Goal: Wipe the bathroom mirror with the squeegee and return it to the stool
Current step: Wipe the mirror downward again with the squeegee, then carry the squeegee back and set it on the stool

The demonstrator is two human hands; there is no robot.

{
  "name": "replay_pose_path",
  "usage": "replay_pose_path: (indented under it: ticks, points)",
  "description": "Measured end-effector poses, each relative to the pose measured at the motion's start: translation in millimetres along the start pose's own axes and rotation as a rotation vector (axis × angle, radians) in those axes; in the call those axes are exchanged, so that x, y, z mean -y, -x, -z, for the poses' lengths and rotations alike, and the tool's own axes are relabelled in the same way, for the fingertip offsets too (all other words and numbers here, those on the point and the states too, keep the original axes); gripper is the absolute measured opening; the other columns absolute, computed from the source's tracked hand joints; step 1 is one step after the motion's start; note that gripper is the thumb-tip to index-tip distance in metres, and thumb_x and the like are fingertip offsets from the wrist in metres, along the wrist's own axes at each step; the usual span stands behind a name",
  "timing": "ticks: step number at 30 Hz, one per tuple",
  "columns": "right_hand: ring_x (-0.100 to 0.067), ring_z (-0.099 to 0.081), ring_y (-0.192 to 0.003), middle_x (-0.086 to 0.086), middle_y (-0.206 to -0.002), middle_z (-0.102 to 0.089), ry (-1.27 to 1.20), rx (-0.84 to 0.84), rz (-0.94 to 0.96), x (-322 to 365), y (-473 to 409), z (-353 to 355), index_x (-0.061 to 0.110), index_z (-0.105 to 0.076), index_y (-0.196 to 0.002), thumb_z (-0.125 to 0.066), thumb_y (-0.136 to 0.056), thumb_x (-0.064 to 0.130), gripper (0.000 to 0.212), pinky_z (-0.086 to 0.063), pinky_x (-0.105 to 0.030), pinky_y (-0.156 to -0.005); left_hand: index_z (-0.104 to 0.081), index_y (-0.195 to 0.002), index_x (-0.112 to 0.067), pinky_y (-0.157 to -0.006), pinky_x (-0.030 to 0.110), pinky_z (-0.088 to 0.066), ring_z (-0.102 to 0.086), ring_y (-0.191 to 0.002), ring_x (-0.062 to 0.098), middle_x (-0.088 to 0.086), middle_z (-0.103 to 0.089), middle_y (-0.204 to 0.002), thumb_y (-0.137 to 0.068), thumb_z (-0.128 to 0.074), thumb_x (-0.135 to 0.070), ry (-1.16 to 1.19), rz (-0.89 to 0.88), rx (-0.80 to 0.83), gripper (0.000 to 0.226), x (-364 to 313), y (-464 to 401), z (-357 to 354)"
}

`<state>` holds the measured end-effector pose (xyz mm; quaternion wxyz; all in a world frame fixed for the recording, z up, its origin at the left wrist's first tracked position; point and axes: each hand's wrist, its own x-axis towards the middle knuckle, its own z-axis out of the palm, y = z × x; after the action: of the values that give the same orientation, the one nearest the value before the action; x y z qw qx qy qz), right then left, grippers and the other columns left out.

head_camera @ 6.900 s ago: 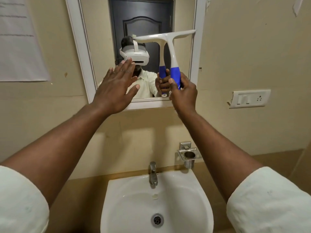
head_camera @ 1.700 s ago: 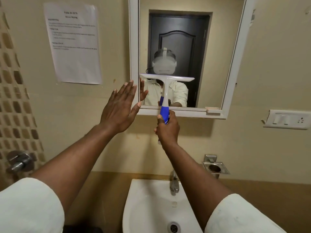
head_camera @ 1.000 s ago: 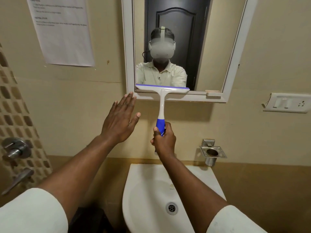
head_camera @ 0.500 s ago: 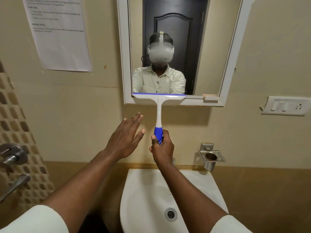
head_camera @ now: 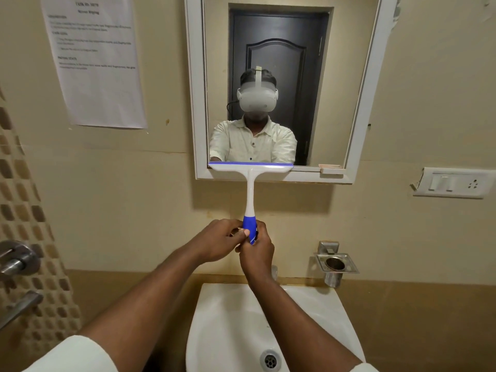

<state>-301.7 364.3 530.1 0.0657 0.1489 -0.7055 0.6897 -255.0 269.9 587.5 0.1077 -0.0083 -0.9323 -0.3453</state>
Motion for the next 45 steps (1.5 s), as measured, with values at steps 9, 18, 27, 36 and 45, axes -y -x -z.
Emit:
replay_pose_path:
  ticks: [9,18,27,36,45]
  points:
    - [-0.021,-0.065,-0.072,0.004,-0.084,-0.065,-0.029,0.006,0.064,5.1,-1.8,10.5,0.025,-0.058,-0.108,-0.056,-0.092,0.018,0.018,-0.058,-0.034,-0.067,-0.069,-0.086,-0.017,-0.079,0.051,-0.053,-0.066,-0.076,0.025,0.006,-0.071,-0.078,-0.093,-0.048,-0.03,0.008,-0.015,-0.072,0.026,-13.5,-2.9,2.9]
    - [-0.02,-0.065,-0.072,0.003,-0.088,-0.066,-0.053,0.032,0.084,17.1,-5.2,18.7,0.023,-0.057,-0.114,-0.057,-0.091,0.014,0.025,-0.058,-0.035,-0.068,-0.067,-0.082,-0.015,-0.077,0.05,-0.053,-0.066,-0.074,0.021,0.005,-0.07,-0.076,-0.094,-0.047,-0.031,-0.044,-0.038,-0.145,0.029,-31.2,-4.6,8.2]
    - [-0.019,-0.065,-0.073,0.0,-0.092,-0.066,-0.077,0.062,0.117,34.2,-7.2,22.6,0.023,-0.056,-0.116,-0.057,-0.092,0.016,0.026,-0.055,-0.025,-0.062,-0.068,-0.082,-0.015,-0.074,0.048,-0.054,-0.066,-0.069,0.016,0.003,-0.07,-0.072,-0.095,-0.045,-0.035,-0.076,-0.087,-0.227,0.033,-43.5,-5.2,18.5]
    - [-0.019,-0.06,-0.066,0.001,-0.08,-0.065,-0.065,0.069,0.357,72.4,-16.7,28.7,0.023,-0.06,-0.113,-0.059,-0.091,0.025,0.022,-0.052,-0.032,-0.065,-0.067,-0.08,-0.022,-0.07,0.039,-0.055,-0.065,-0.07,0.004,-0.008,-0.069,-0.072,-0.094,-0.045,-0.039,-0.006,-0.169,-0.426,0.031,-51.0,-1.1,40.8]
    - [-0.026,-0.06,-0.069,-0.007,-0.081,-0.062,-0.117,0.115,0.461,139.5,-36.3,19.5,0.025,-0.056,-0.106,-0.053,-0.093,0.026,0.014,-0.055,-0.048,-0.067,-0.065,-0.085,-0.028,-0.065,0.031,-0.05,-0.065,-0.075,0.004,-0.011,-0.071,-0.079,-0.093,-0.05,-0.039,-0.01,-0.124,-0.804,0.02,-40.3,21.0,85.8]
